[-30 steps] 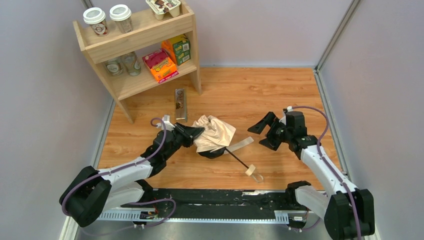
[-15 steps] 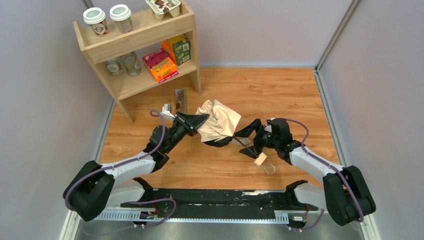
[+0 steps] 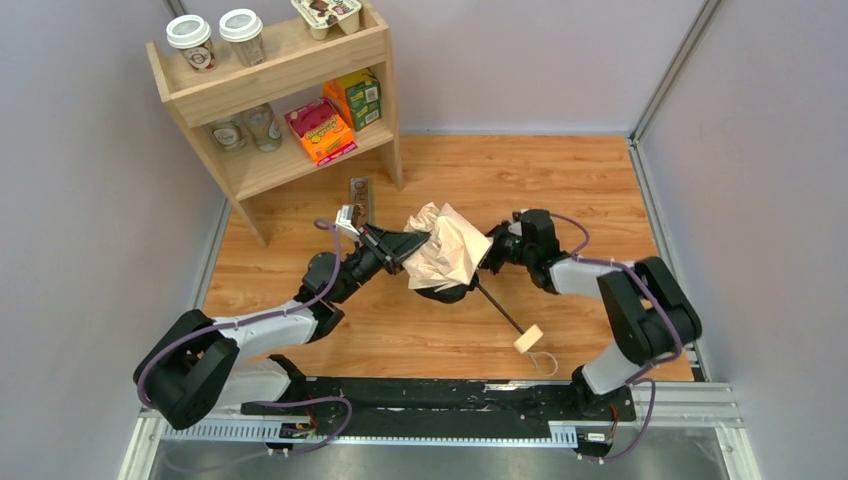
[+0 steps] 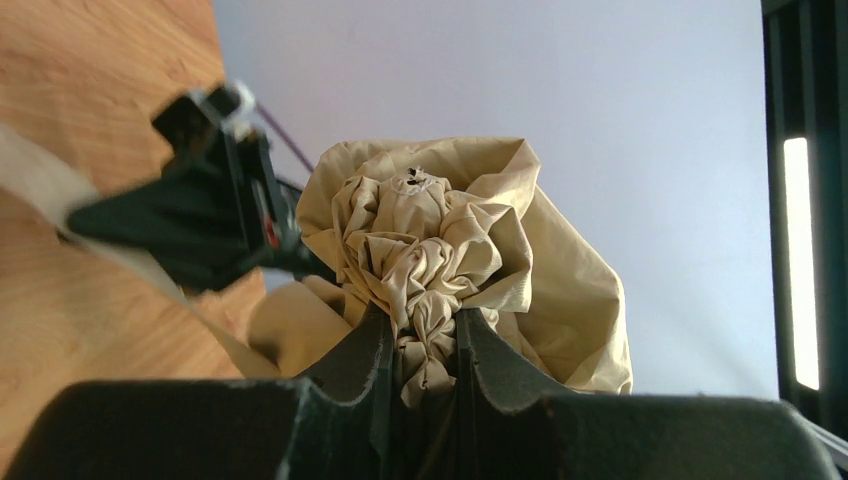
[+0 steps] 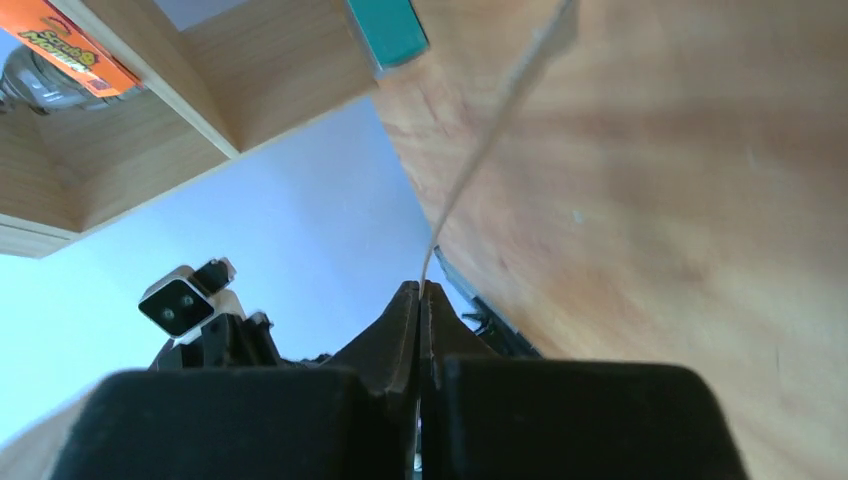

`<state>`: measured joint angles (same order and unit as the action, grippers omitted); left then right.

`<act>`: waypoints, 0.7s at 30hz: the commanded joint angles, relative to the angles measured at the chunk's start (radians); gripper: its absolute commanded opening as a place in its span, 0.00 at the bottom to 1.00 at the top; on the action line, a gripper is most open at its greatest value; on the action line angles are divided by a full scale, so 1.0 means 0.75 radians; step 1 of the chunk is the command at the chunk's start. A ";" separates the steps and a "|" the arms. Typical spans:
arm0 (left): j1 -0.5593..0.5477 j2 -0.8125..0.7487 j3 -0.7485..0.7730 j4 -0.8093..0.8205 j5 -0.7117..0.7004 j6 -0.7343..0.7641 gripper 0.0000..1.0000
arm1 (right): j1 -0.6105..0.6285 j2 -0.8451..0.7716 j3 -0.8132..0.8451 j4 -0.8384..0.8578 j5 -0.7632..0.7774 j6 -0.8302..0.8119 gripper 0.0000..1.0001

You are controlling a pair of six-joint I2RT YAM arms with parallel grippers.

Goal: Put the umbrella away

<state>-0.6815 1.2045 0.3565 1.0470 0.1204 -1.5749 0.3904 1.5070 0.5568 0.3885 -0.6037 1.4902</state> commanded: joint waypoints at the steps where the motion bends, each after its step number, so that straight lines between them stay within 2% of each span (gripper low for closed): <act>1: -0.024 0.016 0.014 0.191 0.191 -0.117 0.00 | -0.044 0.244 0.271 0.178 -0.174 -0.273 0.00; 3: -0.034 0.012 -0.033 0.142 0.208 -0.107 0.00 | -0.044 0.316 0.346 0.204 -0.230 -0.342 0.00; 8: -0.040 -0.009 -0.113 -0.033 0.187 -0.021 0.00 | -0.052 0.306 0.387 0.169 -0.142 -0.475 0.00; 14: -0.040 0.020 -0.138 -0.322 0.091 0.106 0.00 | -0.052 0.210 0.401 0.045 0.068 -0.739 0.00; 18: -0.040 0.065 -0.173 -0.416 -0.037 0.093 0.00 | -0.050 0.232 0.372 0.046 0.130 -0.786 0.00; 21: -0.040 0.118 -0.144 -0.492 -0.044 0.116 0.00 | -0.050 0.302 0.342 0.110 0.138 -0.790 0.00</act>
<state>-0.6983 1.2545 0.2436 0.7601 0.0750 -1.5105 0.3634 1.7023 0.8082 0.3962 -0.6048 0.9722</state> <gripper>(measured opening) 0.237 0.005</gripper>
